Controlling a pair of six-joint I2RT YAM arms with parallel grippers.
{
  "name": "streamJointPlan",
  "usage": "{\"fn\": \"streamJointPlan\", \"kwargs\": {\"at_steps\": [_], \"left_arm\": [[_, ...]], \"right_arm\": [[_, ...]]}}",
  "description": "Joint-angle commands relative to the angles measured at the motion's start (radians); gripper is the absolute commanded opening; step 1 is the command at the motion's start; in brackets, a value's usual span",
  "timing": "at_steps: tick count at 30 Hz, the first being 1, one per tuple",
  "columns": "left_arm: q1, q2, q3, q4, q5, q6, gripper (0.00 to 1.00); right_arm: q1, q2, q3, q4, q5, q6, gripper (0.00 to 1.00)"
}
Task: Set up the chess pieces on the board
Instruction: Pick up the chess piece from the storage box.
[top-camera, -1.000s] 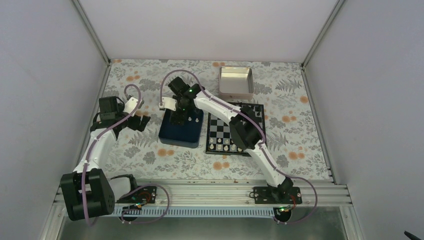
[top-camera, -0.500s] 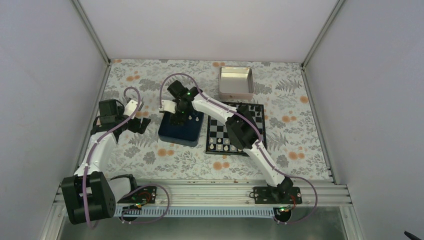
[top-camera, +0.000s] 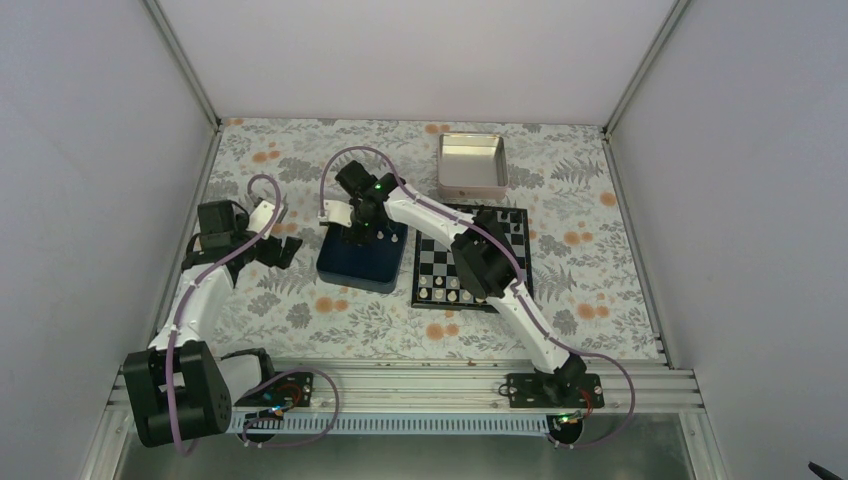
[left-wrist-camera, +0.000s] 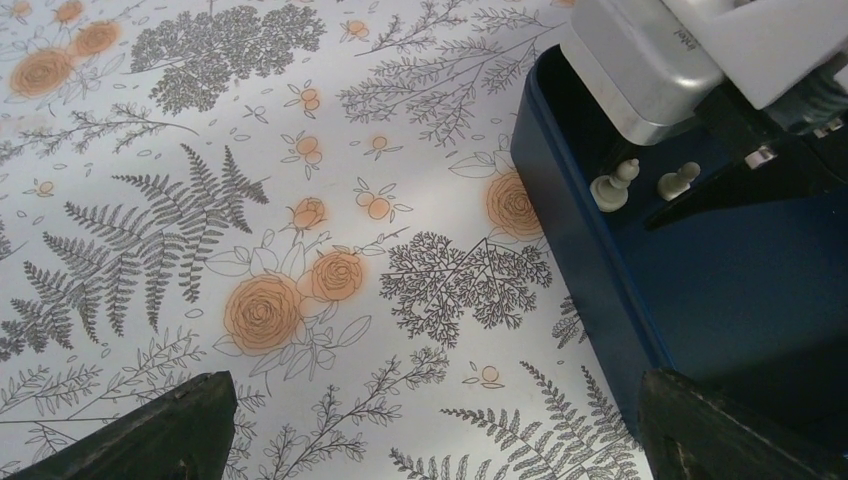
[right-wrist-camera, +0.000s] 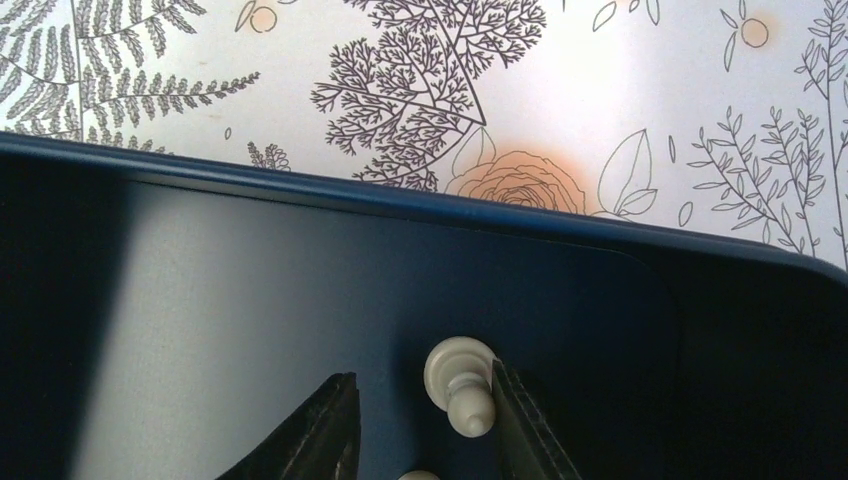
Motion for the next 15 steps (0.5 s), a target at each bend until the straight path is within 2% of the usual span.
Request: {"fn": "streamJointPlan", "kwargs": {"at_steps": [1,9,15], "left_arm": [[0.008,-0.007,-0.015,0.02,0.029,0.01,0.99],[0.011,-0.007,-0.022,0.022,0.031,0.016,0.99],[0.014,-0.011,-0.023,0.018,0.04,0.016,0.98]], "right_arm": [[0.004,0.014,0.025,-0.001,-0.037,0.004,0.34],[0.005,0.021,0.035,-0.009,-0.036,0.002,0.26],[0.008,0.026,0.042,0.007,-0.026,0.009,0.29]]}}
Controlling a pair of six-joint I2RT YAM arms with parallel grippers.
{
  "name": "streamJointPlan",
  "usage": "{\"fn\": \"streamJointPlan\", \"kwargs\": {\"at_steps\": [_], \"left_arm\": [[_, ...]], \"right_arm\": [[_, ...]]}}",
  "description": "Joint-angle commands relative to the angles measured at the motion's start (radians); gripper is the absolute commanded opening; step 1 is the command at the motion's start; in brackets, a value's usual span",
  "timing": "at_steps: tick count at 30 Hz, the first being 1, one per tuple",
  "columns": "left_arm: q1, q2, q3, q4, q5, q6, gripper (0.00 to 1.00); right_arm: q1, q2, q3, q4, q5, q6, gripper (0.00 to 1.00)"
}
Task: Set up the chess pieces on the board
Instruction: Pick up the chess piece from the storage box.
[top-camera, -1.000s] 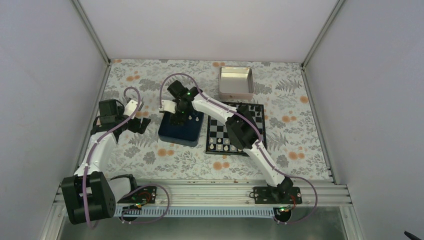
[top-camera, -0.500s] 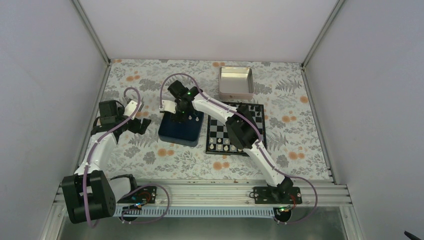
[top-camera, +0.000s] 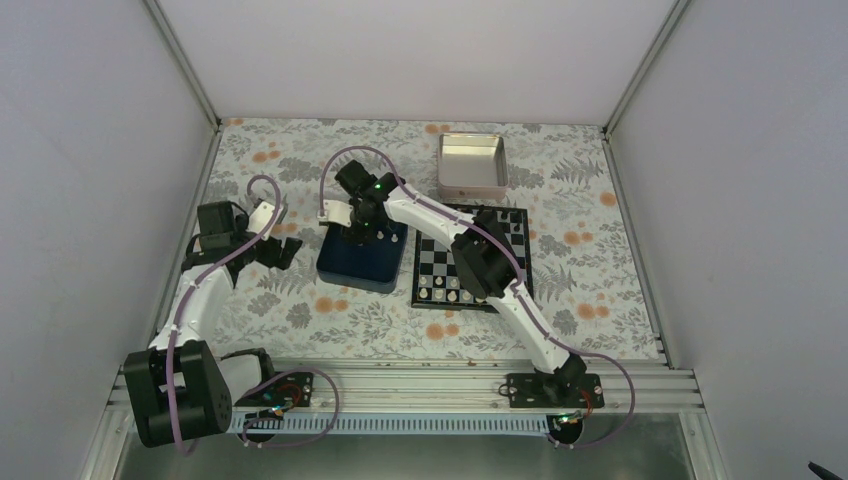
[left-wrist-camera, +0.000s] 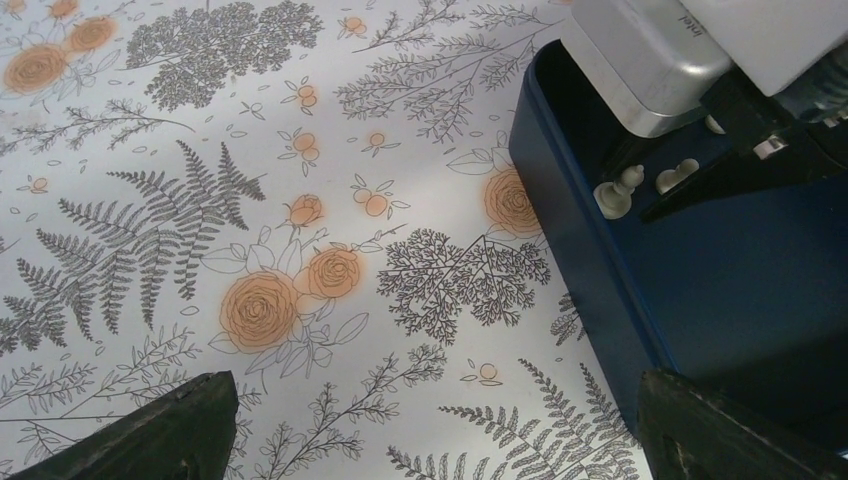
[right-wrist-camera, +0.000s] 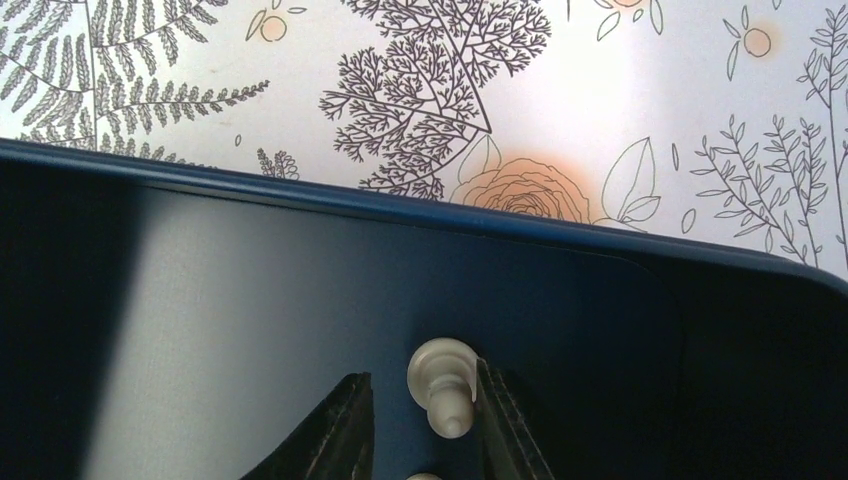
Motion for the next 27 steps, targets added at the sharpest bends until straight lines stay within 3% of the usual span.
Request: {"fn": "streamJointPlan", "kwargs": {"at_steps": [1,16,20,27], "left_arm": [[0.009,-0.01,-0.014,0.013,0.035,0.012,0.98],[0.016,-0.003,-0.015,0.008,0.052,0.022,0.98],[0.016,-0.005,-0.016,0.003,0.053,0.023,0.98],[0.018,-0.009,-0.014,-0.001,0.053,0.022,0.97]], "right_arm": [[0.008,0.028,0.041,0.009,-0.013,0.008,0.29],[0.018,0.051,0.058,-0.015,-0.011,-0.002,0.16],[0.019,0.049,0.058,-0.013,-0.011,0.005,0.05],[0.02,-0.052,-0.002,-0.006,-0.002,0.008,0.04]]}}
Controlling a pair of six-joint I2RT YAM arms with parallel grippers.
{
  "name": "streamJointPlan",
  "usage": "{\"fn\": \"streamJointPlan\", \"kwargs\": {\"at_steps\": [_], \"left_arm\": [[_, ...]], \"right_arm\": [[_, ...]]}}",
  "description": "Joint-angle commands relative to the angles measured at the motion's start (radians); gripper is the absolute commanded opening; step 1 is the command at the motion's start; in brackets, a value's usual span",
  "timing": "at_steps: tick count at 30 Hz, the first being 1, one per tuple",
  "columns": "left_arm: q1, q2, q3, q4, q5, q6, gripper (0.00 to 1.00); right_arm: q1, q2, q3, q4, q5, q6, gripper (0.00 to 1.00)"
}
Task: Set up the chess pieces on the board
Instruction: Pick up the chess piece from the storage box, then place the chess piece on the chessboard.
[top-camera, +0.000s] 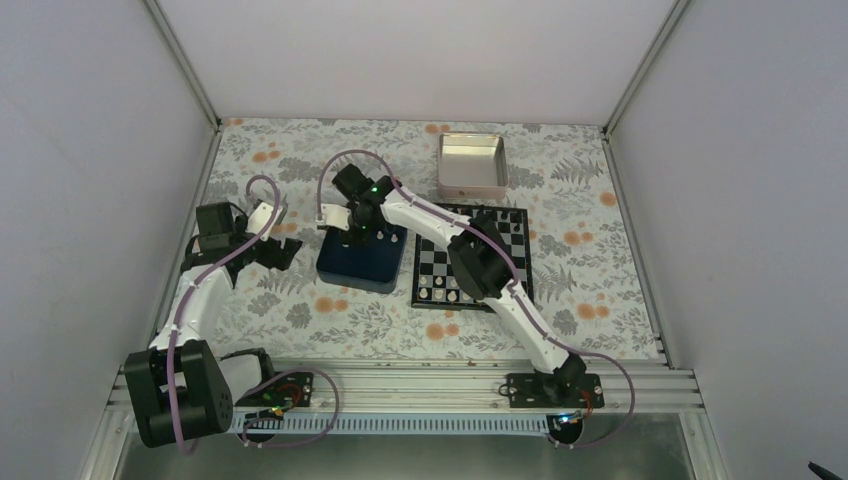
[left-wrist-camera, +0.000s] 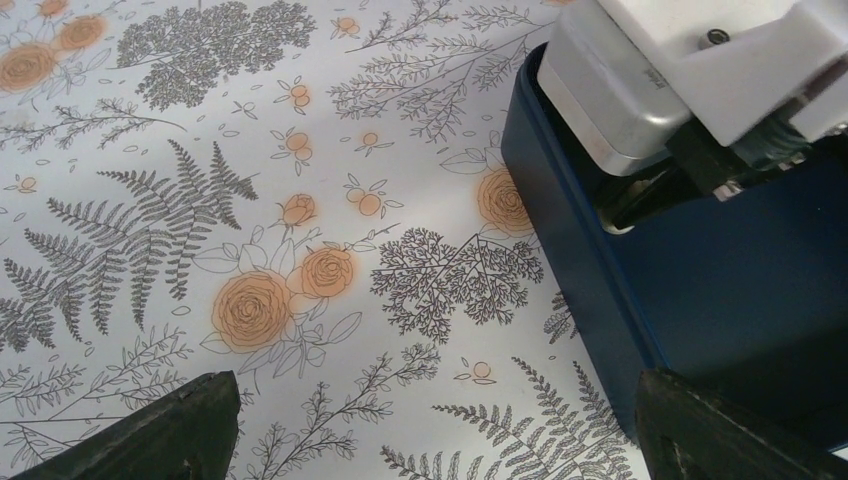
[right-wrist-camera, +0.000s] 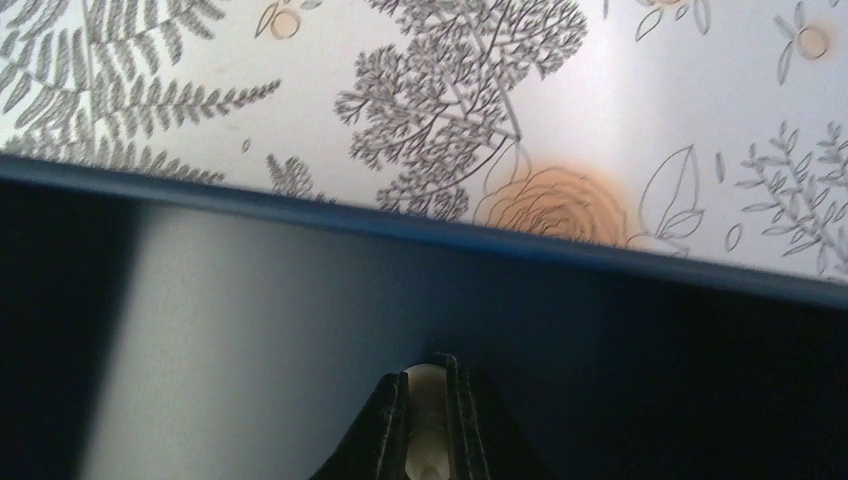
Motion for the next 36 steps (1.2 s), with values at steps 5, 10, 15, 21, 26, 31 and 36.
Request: {"fn": "streamJointPlan", "kwargs": {"at_steps": [5,10,15,21,26,31,36], "left_arm": [[0.007,-0.007,-0.013,0.002,0.027,0.014,0.98],[0.008,0.0,-0.011,0.01,0.025,0.006,0.98],[0.009,-0.008,-0.019,0.017,0.007,0.002,0.97],[0.011,-0.021,-0.029,0.03,0.002,0.001,0.99],[0.011,0.0,-0.024,0.033,0.003,-0.006,1.0],[0.011,0.016,-0.024,0.036,-0.014,-0.015,1.0],[0.011,0.012,-0.033,0.051,-0.045,-0.025,1.0]], "right_arm": [[0.005,-0.249,-0.111,-0.066,-0.018,-0.008,0.05],[-0.018,-0.474,-0.306,-0.113,-0.021,-0.013,0.05],[-0.103,-0.725,-0.584,-0.108,0.022,-0.005,0.05],[-0.282,-1.053,-0.909,-0.079,0.015,-0.002,0.04],[-0.355,-1.249,-1.17,-0.031,0.019,0.017,0.04],[-0.42,-1.356,-1.349,0.016,0.046,0.011,0.04],[-0.462,-1.384,-1.46,0.029,0.058,-0.014,0.04]]}}
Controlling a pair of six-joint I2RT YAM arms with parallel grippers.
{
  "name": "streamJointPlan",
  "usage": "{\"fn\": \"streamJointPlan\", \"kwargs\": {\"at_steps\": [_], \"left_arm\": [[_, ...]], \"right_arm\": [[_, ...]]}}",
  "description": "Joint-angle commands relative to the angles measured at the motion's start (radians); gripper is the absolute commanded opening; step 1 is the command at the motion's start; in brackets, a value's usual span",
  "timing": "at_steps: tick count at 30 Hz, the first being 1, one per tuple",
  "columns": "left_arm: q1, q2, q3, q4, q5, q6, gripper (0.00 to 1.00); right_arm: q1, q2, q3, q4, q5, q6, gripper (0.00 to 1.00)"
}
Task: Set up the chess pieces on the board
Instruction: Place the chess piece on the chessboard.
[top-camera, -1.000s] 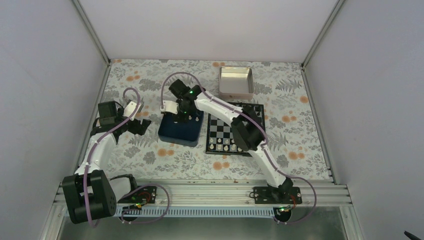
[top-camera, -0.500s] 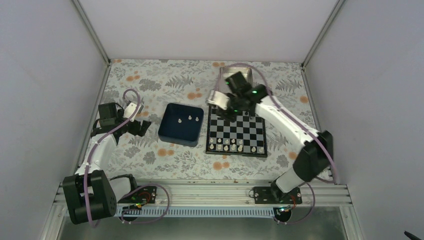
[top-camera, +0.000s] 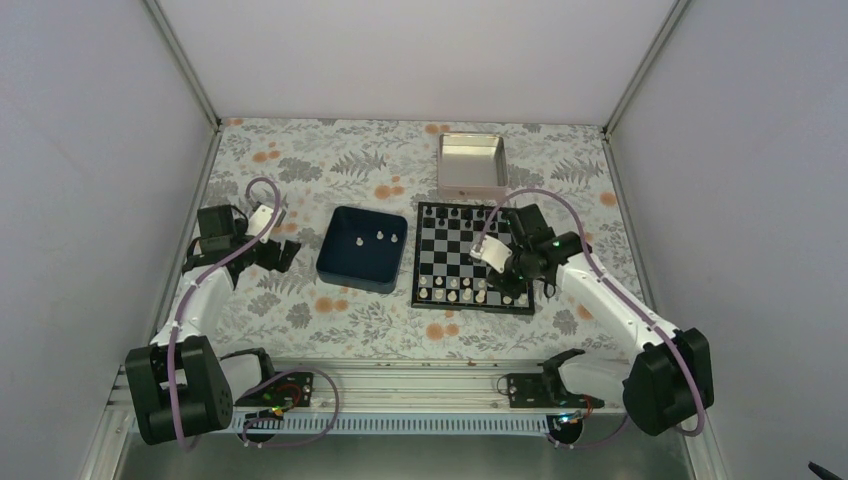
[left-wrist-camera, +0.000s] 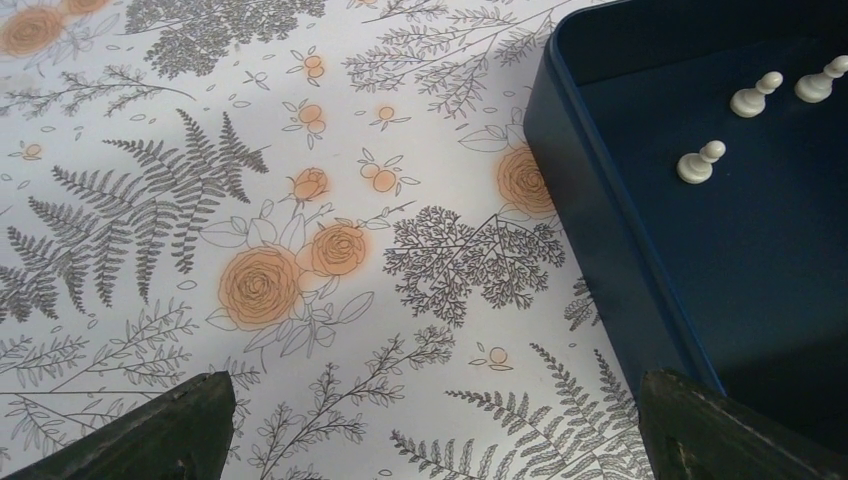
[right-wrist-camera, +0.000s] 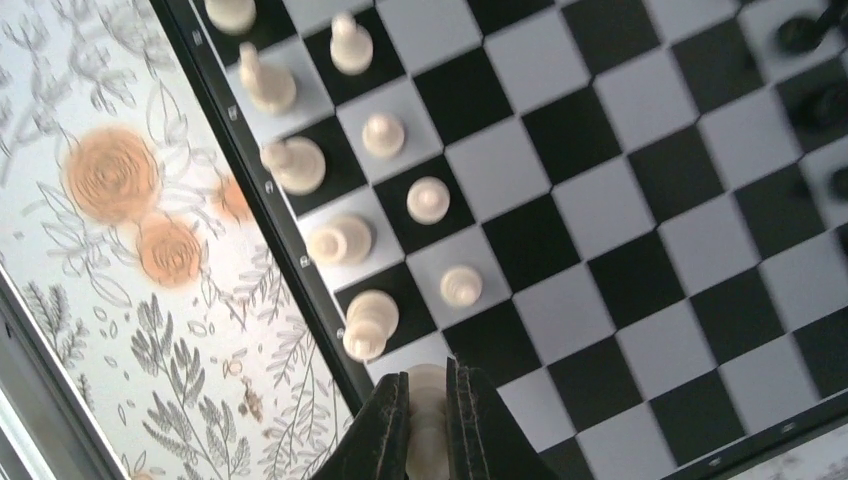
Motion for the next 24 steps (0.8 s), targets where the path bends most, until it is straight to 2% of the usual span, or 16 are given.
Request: {"fn": "streamJointPlan", "kwargs": {"at_steps": [1,10,24], "left_arm": [[0.004,0.0,-0.01,0.028,-0.022,-0.014,1.0],[0.005,0.013,-0.01,0.026,-0.028,-0.014,1.0],[0.005,0.014,-0.013,0.026,-0.023,-0.011,1.0]], "right_arm": [[-0.03,-0.023,-0.073,0.047,0.014,-0.014,0.04],[-0.048,-0.029,-0.148,0.093,-0.003,-0.017,0.04],[-0.065,0.018,-0.153,0.093,-0.045,-0.041,0.04]]}}
